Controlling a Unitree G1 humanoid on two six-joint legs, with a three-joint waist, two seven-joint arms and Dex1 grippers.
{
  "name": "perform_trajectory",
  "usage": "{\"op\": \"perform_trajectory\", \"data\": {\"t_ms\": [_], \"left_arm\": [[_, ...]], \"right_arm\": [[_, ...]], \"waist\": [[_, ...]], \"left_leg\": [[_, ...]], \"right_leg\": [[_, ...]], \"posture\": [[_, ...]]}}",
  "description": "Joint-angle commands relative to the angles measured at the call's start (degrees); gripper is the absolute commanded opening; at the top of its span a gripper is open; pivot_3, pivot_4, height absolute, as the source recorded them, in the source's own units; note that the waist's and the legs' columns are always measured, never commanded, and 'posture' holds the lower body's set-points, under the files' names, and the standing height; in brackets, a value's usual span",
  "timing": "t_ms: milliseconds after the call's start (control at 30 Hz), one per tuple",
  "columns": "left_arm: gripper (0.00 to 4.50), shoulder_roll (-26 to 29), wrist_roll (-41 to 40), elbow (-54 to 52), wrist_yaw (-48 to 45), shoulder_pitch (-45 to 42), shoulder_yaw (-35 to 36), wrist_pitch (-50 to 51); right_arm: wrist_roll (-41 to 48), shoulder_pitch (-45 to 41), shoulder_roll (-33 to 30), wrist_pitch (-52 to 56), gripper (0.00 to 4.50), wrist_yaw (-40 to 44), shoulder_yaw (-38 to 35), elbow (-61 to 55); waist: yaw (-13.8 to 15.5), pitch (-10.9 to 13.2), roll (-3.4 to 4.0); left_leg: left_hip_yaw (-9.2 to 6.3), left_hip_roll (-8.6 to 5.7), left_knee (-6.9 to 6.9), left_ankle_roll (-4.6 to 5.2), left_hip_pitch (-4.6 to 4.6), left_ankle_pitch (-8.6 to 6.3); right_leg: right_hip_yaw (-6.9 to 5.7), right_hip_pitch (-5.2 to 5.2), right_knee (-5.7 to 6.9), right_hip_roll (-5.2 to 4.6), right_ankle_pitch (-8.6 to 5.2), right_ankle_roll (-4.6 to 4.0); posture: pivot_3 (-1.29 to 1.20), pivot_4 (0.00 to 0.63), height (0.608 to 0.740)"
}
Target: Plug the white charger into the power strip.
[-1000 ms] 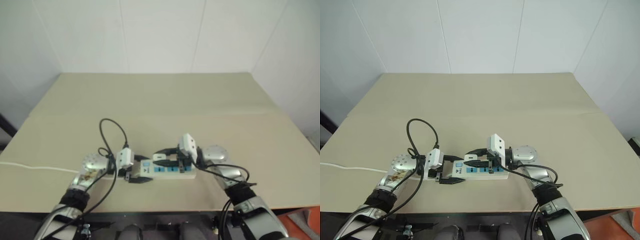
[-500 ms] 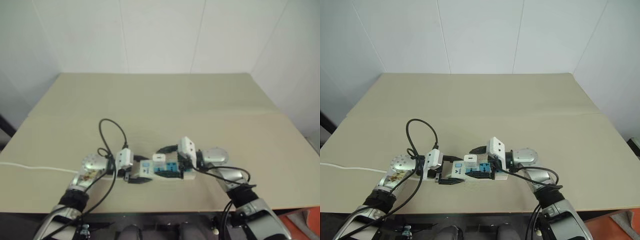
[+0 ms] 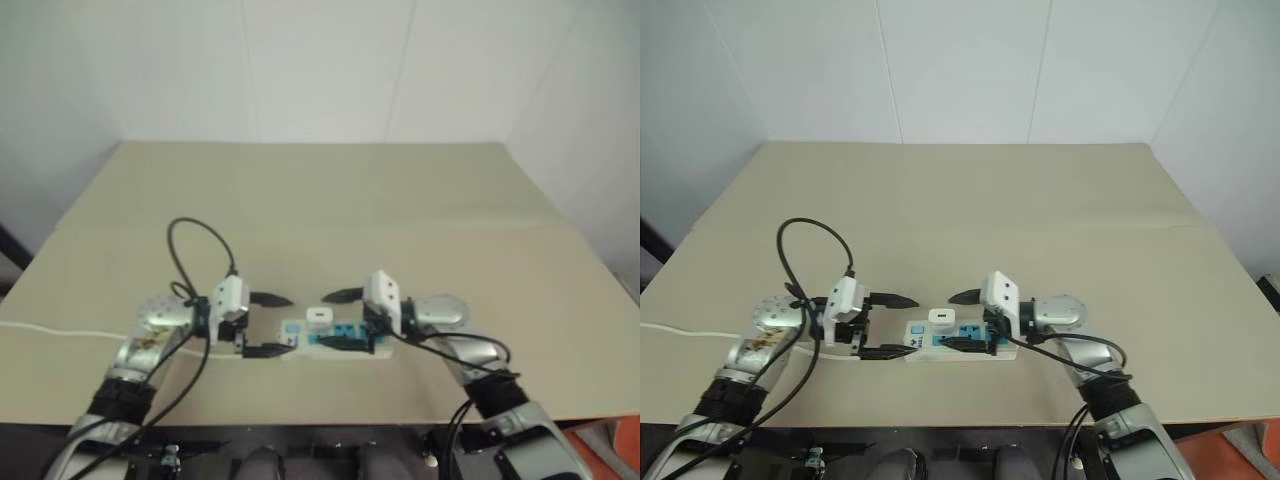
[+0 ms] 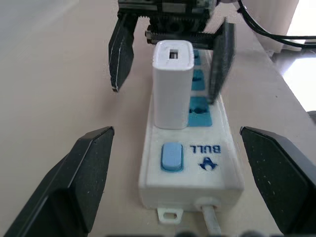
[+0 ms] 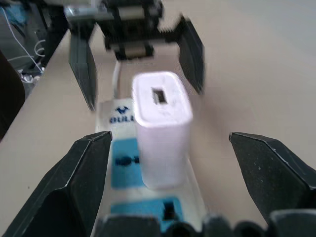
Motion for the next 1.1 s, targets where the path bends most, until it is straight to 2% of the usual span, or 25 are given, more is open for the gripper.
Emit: {"op": "perform_trajectory", "data": {"t_ms": [33,167,500,800,1100], "left_arm": [[4.44,3.4,-4.4,-5.2,-2.7,1.7,3.6,2.6],[4.44,6.5,-6.1,-7.0,-3.1,3.3,6.7,3.5],[4.44,14.4,-8.9,-10.6,-3.1,9.7,16.1,5.3],[4.44,16.9,-10.5,-17.1,-0.1,18.1,22.4,8.7],[4.44,17.3,-11.5,-22.3,3.3,22.9,26.1,11.7]], "right_arm": [[4.0,1.2,-5.2,3.9,4.50,1.2,-5.8,-7.3],[7.6,2.4,-11.8,6.7,4.50,2.6,-11.5,-12.2],[11.6,5.9,-24.4,9.0,4.50,6.2,-22.1,-13.9],[10.1,11.3,-26.1,9.1,4.50,3.6,-23.7,-15.4],[8.4,7.9,-24.9,7.8,4.50,5.2,-20.4,-11.2]], "waist": [[0.1,0.3,0.09],[0.1,0.4,0.11],[-0.3,1.0,0.07],[-0.4,1.0,0.08],[-0.4,1.0,0.09]], "left_leg": [[0.00,-0.01,0.00,0.00,-0.07,0.00],[-0.01,-0.08,0.02,0.00,-0.88,0.01],[0.05,-0.06,-0.05,0.00,-0.88,0.01],[0.08,-0.04,-0.05,0.00,-0.85,0.01],[0.11,-0.03,-0.02,-0.01,-0.80,0.01]], "right_leg": [[0.00,-0.05,-0.02,-0.02,0.00,0.00],[-0.01,-0.92,0.09,-0.09,0.25,-0.37],[-0.04,-0.92,0.02,-0.11,0.21,-0.32],[-0.01,-0.91,0.04,-0.11,0.18,-0.26],[0.00,-0.88,0.05,-0.10,0.17,-0.25]], "posture": [[0.00,0.150,0.740],[0.00,0.150,0.740],[0.00,0.150,0.740],[0.00,0.150,0.740],[0.00,0.150,0.740]]}}
